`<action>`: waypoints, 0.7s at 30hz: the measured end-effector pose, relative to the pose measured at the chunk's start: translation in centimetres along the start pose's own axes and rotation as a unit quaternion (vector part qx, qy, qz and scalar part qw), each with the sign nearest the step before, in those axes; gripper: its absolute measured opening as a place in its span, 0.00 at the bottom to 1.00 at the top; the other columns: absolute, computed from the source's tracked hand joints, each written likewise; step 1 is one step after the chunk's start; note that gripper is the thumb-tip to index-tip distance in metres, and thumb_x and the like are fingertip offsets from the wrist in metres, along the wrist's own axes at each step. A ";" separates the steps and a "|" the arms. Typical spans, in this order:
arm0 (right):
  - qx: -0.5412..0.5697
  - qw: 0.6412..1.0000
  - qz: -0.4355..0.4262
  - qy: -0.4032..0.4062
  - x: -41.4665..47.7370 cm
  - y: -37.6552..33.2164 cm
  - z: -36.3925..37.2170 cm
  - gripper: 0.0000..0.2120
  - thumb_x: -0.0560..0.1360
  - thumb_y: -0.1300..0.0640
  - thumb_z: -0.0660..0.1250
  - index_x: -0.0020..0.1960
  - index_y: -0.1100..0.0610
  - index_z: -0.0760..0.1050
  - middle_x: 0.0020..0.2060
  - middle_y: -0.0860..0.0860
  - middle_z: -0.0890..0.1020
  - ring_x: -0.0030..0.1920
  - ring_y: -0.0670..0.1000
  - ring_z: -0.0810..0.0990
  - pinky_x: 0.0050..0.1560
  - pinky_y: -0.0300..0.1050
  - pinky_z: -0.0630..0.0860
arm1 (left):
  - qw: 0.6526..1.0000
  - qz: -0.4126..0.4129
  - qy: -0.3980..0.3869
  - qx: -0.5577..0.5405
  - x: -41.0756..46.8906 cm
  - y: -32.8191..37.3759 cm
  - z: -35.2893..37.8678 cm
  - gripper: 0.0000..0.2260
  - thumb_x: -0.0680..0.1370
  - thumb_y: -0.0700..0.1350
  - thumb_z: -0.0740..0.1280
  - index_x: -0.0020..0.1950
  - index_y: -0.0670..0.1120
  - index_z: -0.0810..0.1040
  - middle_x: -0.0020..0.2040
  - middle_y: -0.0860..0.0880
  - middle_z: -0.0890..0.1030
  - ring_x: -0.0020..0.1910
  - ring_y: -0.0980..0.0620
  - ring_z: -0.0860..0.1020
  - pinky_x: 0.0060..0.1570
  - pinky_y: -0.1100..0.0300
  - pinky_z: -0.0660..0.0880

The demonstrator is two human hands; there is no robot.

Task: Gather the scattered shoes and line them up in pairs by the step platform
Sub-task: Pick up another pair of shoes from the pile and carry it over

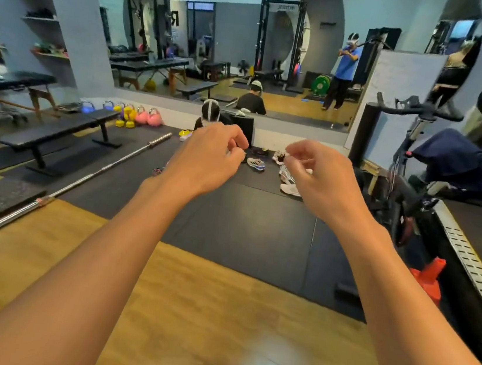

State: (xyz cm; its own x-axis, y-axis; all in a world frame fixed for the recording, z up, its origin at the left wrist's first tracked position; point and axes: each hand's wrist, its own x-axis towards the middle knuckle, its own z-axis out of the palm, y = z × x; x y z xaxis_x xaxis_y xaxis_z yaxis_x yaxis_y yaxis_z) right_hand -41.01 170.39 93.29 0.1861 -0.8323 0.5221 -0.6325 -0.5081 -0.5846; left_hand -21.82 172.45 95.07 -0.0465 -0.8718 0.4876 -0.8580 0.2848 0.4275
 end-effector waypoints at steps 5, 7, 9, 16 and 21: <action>-0.028 0.999 0.043 0.014 10.3 5.9 2.3 0.11 0.79 0.53 0.63 0.59 0.53 0.77 0.51 0.48 0.82 0.50 0.47 0.79 0.53 0.44 0.75 | 0.999 0.031 -0.021 -0.034 13.2 -4.6 5.9 0.10 0.77 0.43 0.61 0.54 0.48 0.79 0.51 0.48 0.80 0.50 0.48 0.77 0.53 0.50 0.75; -0.042 0.997 0.068 0.019 14.6 8.5 2.8 0.12 0.79 0.52 0.62 0.60 0.53 0.76 0.52 0.47 0.81 0.51 0.47 0.78 0.54 0.44 0.74 | 0.997 0.042 -0.027 -0.051 18.8 -6.0 8.3 0.10 0.77 0.43 0.61 0.55 0.49 0.79 0.52 0.48 0.80 0.51 0.49 0.77 0.54 0.50 0.75; -0.055 0.995 0.080 0.028 18.9 11.2 3.3 0.11 0.79 0.52 0.62 0.60 0.53 0.76 0.52 0.46 0.81 0.51 0.46 0.78 0.54 0.43 0.74 | 0.996 0.055 -0.032 -0.070 24.0 -7.0 10.8 0.10 0.78 0.43 0.61 0.55 0.49 0.79 0.52 0.48 0.80 0.51 0.49 0.77 0.55 0.49 0.75; -0.059 0.990 0.118 0.048 33.0 24.2 6.9 0.12 0.79 0.52 0.62 0.60 0.52 0.76 0.52 0.44 0.80 0.50 0.43 0.77 0.49 0.36 0.71 | 0.991 0.078 -0.044 -0.098 40.4 -10.7 22.0 0.09 0.78 0.43 0.61 0.55 0.48 0.79 0.53 0.47 0.80 0.50 0.50 0.76 0.55 0.50 0.75; -0.052 0.991 0.117 0.027 44.8 32.9 9.9 0.12 0.79 0.52 0.61 0.60 0.52 0.76 0.55 0.47 0.81 0.53 0.46 0.78 0.54 0.44 0.74 | 0.994 0.062 -0.052 -0.075 52.5 -13.8 28.7 0.10 0.79 0.43 0.61 0.56 0.48 0.79 0.52 0.48 0.80 0.49 0.52 0.76 0.54 0.53 0.74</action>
State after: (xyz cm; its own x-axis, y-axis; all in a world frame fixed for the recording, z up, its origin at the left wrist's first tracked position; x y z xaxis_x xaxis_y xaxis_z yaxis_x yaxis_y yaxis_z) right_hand -46.03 114.21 91.35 -0.0132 -0.9104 0.4136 -0.7283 -0.2746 -0.6278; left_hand -27.08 111.31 92.91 -0.2057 -0.8609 0.4653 -0.7566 0.4415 0.4823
